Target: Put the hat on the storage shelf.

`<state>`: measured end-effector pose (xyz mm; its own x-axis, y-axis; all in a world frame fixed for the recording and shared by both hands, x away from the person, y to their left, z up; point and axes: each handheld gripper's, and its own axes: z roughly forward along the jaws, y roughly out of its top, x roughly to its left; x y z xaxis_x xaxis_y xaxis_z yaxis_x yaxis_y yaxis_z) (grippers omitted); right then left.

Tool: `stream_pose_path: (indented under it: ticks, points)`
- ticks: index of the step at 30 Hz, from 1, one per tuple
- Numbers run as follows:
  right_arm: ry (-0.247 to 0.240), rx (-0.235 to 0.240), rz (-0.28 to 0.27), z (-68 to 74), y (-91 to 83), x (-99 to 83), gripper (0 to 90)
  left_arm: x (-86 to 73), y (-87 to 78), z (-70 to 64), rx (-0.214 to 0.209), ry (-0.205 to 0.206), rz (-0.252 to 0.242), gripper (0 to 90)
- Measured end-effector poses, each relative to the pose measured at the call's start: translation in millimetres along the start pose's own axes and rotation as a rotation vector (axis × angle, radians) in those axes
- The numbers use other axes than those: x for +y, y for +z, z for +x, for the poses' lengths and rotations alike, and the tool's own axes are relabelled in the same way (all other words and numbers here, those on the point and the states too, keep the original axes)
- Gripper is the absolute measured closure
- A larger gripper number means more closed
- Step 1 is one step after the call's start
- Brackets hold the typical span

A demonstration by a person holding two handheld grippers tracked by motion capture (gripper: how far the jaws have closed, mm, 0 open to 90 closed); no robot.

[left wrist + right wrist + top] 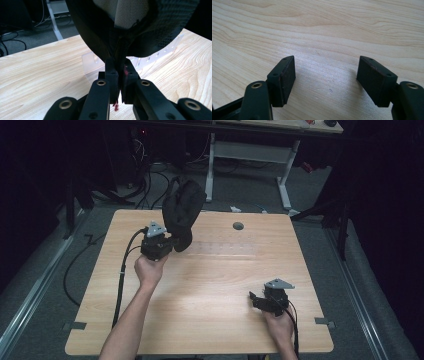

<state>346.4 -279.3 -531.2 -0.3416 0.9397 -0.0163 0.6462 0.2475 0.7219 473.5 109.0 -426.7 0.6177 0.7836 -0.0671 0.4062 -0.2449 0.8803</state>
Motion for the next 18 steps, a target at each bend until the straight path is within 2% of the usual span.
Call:
stream_pose_path:
  ticks: [11,18]
  points:
    - [-0.001,0.000,0.000,-0.1,0.0,0.0,31.1,-11.0,11.8,2.2,-0.019,-0.035,0.035,85.8]
    - [-0.002,0.001,0.000,0.0,0.0,0.0,30.9,-13.2,14.4,-0.4,-0.020,-0.013,0.058,85.4]
